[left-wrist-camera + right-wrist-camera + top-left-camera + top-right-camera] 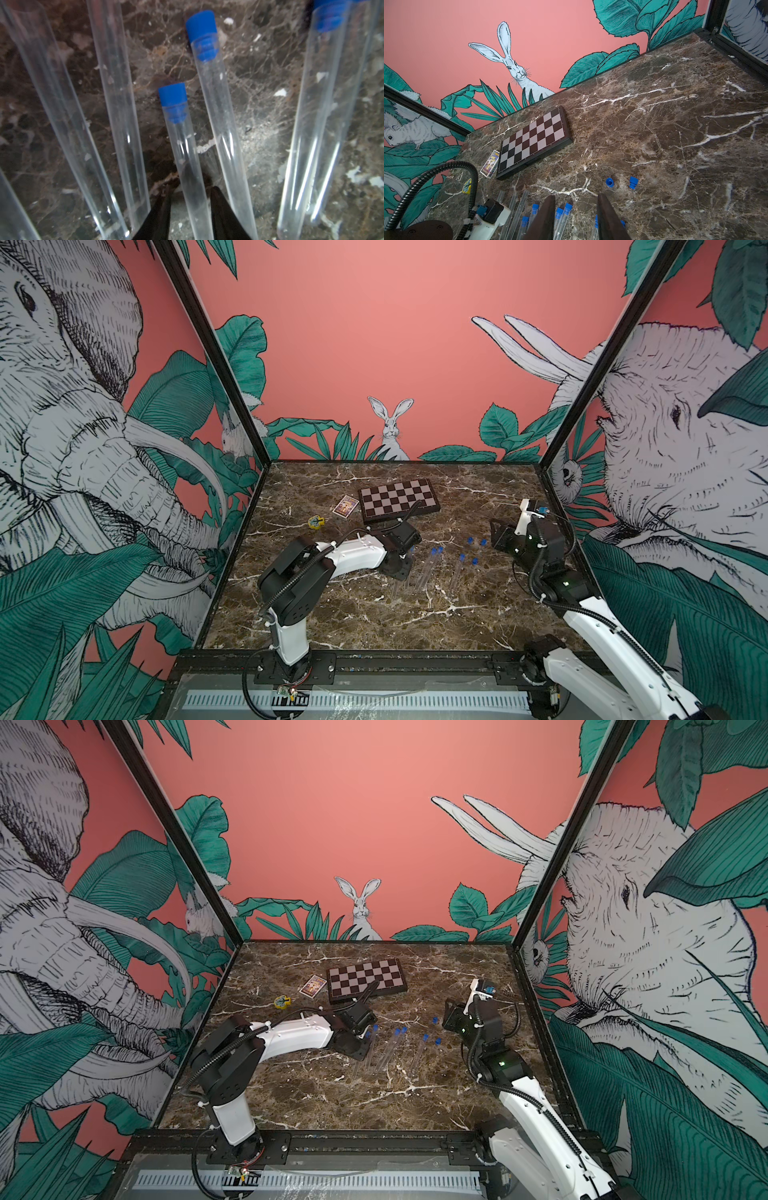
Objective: Remove stoppers from test tubes
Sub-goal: Pick up the test tube at the center of the board.
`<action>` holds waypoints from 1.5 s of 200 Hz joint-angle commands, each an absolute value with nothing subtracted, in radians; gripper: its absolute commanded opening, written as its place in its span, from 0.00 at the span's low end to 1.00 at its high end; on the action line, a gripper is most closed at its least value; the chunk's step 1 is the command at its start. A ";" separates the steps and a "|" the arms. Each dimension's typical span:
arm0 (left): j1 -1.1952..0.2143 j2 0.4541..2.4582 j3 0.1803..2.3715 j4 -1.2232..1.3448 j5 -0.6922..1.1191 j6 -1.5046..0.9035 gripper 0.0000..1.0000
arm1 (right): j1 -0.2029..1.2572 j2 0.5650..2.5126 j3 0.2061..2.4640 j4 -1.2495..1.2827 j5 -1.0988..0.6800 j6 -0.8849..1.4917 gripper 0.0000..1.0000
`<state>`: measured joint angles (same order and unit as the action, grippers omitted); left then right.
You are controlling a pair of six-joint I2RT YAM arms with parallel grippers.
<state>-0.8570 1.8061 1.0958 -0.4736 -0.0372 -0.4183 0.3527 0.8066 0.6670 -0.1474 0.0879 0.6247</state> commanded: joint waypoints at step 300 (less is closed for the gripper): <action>-0.900 1.353 1.131 -0.270 -0.040 -0.280 0.09 | 0.482 1.029 0.797 0.046 -0.286 0.685 0.44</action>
<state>-0.8963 1.3682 1.1156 -0.3321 -0.0685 -0.3019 0.4408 0.9977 0.7532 -0.0525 -0.2100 0.6662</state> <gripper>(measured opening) 0.152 0.423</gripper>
